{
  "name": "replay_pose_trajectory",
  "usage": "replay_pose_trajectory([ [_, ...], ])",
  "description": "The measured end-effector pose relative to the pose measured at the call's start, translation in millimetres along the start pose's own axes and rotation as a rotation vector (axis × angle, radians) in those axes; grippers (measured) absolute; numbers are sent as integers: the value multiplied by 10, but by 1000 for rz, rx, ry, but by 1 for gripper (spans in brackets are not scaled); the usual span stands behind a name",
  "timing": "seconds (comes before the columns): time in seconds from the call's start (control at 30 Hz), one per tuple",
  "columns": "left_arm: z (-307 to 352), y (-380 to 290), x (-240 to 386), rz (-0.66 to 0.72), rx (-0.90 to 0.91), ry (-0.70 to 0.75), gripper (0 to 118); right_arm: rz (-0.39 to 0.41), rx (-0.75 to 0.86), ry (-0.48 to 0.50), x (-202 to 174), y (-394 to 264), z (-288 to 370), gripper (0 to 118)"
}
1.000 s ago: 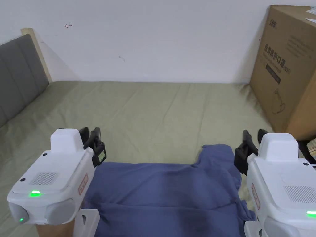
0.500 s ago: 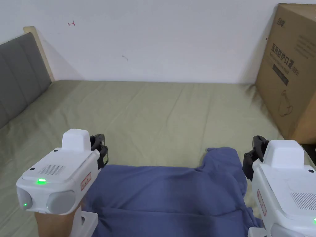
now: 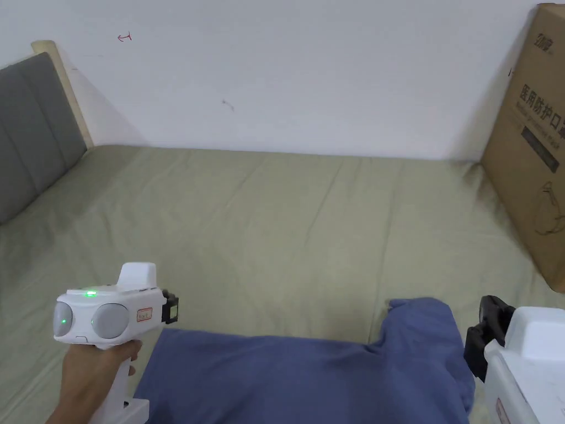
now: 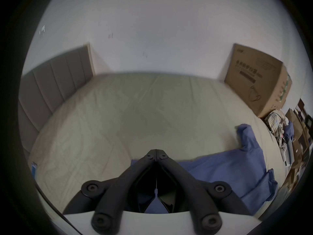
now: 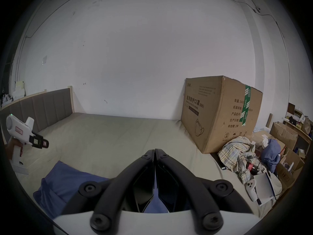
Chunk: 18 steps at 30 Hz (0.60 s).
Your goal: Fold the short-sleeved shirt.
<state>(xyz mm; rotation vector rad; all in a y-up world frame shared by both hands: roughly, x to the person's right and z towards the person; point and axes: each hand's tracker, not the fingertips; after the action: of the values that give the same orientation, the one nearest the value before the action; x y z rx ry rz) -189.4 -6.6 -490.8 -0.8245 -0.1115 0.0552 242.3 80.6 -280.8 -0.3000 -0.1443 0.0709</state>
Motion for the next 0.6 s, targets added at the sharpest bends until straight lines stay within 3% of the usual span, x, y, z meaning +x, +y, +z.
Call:
replay_pose_trajectory([
  [0.03,-190,2,-65,23,-58,19,21,1,-10,-3,8,-10,-92,0],
  [0.07,-346,-3,-115,40,-97,31,39,2,-18,-8,12,-26,-165,0],
  [0.1,-486,-16,-147,46,-132,53,69,5,-26,-10,15,-44,-220,0],
  [0.13,-475,-23,-75,41,-189,84,84,7,-34,-13,18,-64,-274,0],
  [0.17,-574,-40,-70,24,-233,107,94,9,-41,-15,26,-90,-353,0],
  [0.2,-656,-57,-77,18,-253,114,95,11,-46,-17,30,-116,-403,0],
  [0.3,-971,-123,-142,-2,-284,109,93,7,-81,-20,34,-194,-560,0],
  [0.33,-1033,-134,-135,-4,-291,116,88,1,-92,-20,34,-216,-599,0],
  [0.37,-1089,-145,-123,-6,-290,119,76,-1,-98,-21,35,-242,-628,0],
  [0.4,-1106,-143,-117,-14,-289,125,54,1,-105,-23,37,-265,-651,0],
  [0.5,-1205,-185,-45,-18,-307,49,39,-8,-134,-23,60,-322,-730,0],
  [0.57,-1214,-196,18,-37,-288,102,32,-21,-162,-21,105,-377,-807,0],
  [0.6,-1202,-192,32,-48,-278,98,24,-27,-173,-21,130,-396,-848,0],
])
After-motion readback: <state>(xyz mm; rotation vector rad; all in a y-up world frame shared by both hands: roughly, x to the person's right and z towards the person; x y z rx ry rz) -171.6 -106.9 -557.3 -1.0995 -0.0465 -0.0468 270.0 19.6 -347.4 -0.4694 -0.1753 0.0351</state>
